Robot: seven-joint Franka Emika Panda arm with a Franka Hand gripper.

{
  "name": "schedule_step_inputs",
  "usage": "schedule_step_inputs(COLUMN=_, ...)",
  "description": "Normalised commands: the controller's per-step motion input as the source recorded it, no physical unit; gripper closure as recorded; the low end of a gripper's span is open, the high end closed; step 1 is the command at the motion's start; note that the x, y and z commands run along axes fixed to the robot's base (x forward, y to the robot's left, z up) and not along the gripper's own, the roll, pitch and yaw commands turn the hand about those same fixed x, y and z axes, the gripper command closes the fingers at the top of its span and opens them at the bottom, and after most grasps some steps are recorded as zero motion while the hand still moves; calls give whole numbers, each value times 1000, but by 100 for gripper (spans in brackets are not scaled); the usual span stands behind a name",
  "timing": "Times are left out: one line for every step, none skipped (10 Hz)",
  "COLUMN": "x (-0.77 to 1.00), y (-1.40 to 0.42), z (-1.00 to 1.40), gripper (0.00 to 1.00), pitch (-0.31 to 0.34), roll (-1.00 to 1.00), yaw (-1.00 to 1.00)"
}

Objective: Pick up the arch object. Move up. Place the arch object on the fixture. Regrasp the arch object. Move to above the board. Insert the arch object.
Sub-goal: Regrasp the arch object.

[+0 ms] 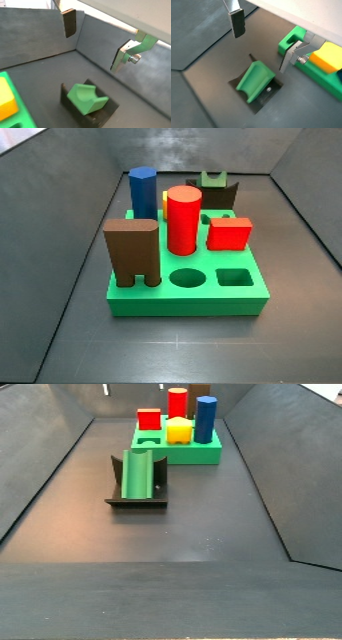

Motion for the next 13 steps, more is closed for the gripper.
schedule_step_inputs(x=30, y=-24, z=-9, gripper=0, pitch=4, roll=1000, yaw=52)
schedule_step_inputs(x=42, y=-27, z=-9, gripper=0, pitch=14, roll=1000, yaw=54)
schedule_step_inputs(x=49, y=-27, z=-10, gripper=0, pitch=23, roll=1000, yaw=56)
schedule_step_inputs(x=69, y=-32, z=-6, gripper=0, pitch=53, roll=1000, yaw=65)
schedule_step_inputs(x=79, y=-34, z=-6, gripper=0, pitch=70, roll=1000, yaw=70)
schedule_step_inputs(x=91, y=-36, z=-15, gripper=0, pitch=108, roll=1000, yaw=92)
schedule_step_inputs(x=91, y=-38, z=-16, gripper=0, pitch=121, roll=844, yaw=101)
schedule_step_inputs(x=93, y=-42, z=-11, gripper=0, pitch=117, roll=580, yaw=116)
schedule_step_inputs(x=91, y=-37, z=-16, gripper=0, pitch=113, roll=452, yaw=124)
schedule_step_inputs(x=82, y=-25, z=-5, gripper=0, pitch=92, roll=272, yaw=138)
schedule_step_inputs(x=70, y=-30, z=-4, gripper=0, pitch=68, roll=206, yaw=147)
schedule_step_inputs(x=30, y=73, z=-1000, gripper=0, pitch=45, roll=150, yaw=102)
schedule_step_inputs(x=32, y=73, z=-1000, gripper=0, pitch=39, roll=146, yaw=101)
